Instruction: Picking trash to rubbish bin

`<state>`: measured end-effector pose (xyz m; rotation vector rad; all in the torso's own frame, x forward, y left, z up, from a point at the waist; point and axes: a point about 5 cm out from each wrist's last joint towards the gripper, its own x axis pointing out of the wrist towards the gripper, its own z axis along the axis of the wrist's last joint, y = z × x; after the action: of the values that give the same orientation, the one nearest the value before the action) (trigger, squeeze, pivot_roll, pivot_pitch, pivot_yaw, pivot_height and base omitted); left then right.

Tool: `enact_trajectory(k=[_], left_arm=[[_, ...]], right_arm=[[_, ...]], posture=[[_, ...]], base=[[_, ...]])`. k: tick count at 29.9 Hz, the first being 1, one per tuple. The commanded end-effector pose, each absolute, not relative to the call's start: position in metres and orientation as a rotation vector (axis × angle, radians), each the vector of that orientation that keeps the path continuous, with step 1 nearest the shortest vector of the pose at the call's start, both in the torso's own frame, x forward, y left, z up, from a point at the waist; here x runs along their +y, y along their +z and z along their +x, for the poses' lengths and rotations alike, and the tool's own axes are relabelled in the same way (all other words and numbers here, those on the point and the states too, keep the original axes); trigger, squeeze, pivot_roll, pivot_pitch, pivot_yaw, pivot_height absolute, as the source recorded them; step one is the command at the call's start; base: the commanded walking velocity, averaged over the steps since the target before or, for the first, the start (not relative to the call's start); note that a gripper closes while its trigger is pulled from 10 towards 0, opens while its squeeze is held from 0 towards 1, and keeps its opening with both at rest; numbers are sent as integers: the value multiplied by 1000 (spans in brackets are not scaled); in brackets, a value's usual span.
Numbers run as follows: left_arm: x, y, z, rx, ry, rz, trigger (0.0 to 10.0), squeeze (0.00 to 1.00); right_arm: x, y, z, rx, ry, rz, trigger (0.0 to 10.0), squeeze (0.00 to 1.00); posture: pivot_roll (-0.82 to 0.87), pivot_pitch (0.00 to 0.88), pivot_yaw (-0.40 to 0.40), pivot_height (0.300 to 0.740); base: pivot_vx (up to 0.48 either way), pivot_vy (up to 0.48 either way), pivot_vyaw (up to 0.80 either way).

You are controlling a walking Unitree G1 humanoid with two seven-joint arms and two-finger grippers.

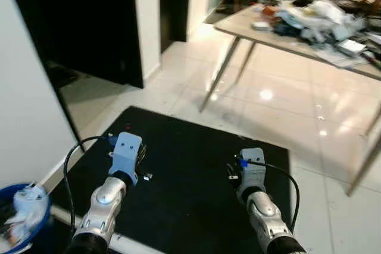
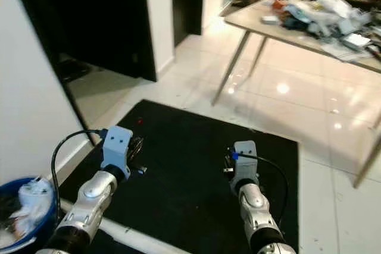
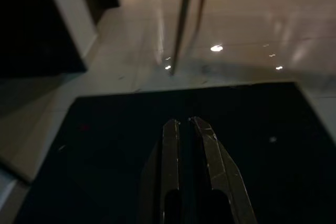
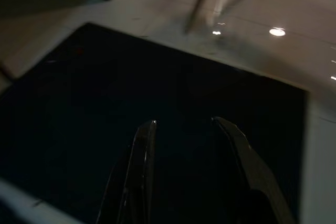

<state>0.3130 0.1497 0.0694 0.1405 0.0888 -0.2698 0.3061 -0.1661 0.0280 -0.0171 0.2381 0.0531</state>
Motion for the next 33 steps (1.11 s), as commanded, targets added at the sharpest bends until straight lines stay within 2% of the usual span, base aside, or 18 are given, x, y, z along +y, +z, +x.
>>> enact_trajectory(k=[1,15,25,33], left_arm=[[153,64,311,116,-265,134,10000,0],[153,68,312,90,-269,98,10000,0],[147,68,308,84,-329,50,10000,0],[147,68,308,83,-313,44,10000,0]], right_arm=[[-165,24,304,256,44,-4,10000,0],[-167,24,302,254,43,-1,10000,0],[-160,20,300,269,81,-13,10000,0],[-158,20,300,268,92,-20,10000,0]], posture=[[56,42,9,740],[58,43,7,740],[57,41,8,740],[54,41,8,740]], base=[[0,0,-800],[0,0,-800],[0,0,0],[301,0,0]])
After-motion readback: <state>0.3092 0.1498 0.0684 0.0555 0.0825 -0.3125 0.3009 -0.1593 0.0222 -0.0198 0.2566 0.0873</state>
